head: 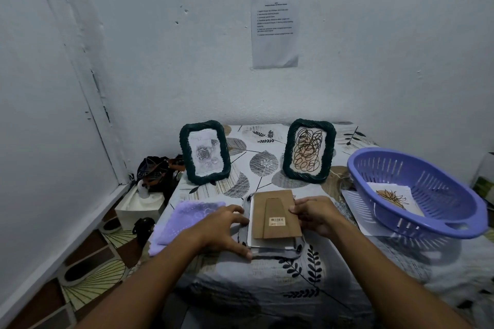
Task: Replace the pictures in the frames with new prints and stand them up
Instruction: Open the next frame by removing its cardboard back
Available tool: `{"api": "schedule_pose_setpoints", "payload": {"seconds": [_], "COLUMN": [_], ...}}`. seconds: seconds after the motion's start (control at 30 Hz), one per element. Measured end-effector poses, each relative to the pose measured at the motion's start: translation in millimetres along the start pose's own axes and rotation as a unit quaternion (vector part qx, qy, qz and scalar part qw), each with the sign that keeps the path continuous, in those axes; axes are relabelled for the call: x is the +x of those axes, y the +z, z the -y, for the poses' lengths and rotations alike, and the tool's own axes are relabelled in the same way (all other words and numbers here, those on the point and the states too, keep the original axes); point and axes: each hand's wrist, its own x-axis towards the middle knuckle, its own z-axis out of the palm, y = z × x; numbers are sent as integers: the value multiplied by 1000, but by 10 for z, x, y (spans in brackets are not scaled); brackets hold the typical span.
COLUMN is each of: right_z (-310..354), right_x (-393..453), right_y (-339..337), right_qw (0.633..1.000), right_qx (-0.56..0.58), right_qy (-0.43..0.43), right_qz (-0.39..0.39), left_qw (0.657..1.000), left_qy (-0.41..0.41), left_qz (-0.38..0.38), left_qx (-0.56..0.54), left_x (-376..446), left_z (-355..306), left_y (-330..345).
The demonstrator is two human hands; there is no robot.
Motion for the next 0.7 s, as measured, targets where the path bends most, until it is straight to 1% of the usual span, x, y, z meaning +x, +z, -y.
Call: {"api": "schedule_pose_setpoints", "payload": {"seconds": [0.3,0.53,0.7], "right_z": [-41,-11,8], "right_x": [37,-2,-38], "right_y": [-89,-168,-288], "right_qw": [1000,1000,1000], "right_qx": [4,12,16], "right_qy": [5,2,-2], "right_qz": [2,7,6], "left_qw": [999,985,978], "left_qy": [7,37,47], "left_qz": [7,2,2], "left_qx": [33,169,202], "left_x": [39,56,26], "left_z": [14,23,-29], "left_y": [-24,-62,-106]}}
